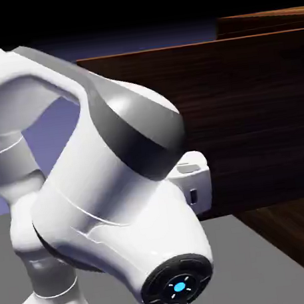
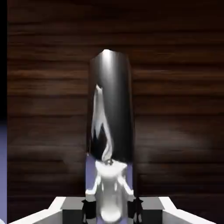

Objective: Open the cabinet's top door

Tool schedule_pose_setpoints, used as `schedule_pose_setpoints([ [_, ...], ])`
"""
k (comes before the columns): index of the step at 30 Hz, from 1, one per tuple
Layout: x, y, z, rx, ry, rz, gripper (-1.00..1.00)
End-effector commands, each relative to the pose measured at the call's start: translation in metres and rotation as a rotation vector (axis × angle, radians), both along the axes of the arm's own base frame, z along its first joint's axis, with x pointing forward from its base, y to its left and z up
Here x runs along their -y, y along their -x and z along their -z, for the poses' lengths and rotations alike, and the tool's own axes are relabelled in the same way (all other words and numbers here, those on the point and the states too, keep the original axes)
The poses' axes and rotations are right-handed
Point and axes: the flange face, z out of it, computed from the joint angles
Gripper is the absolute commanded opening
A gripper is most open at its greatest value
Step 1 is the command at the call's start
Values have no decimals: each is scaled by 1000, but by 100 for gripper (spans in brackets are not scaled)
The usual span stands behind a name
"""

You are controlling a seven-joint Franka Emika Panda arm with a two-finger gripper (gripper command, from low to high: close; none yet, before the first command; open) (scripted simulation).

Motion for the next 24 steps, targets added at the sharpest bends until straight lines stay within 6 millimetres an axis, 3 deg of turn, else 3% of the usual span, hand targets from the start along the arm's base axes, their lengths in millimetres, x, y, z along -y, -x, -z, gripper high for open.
schedule_pose_setpoints([
  [1,1,0,-1,2,2,-2,-100],
  [12,21,-2,1,2,-2,-39,-100],
  [24,92,-13,0,2,-1,-178,-100],
])
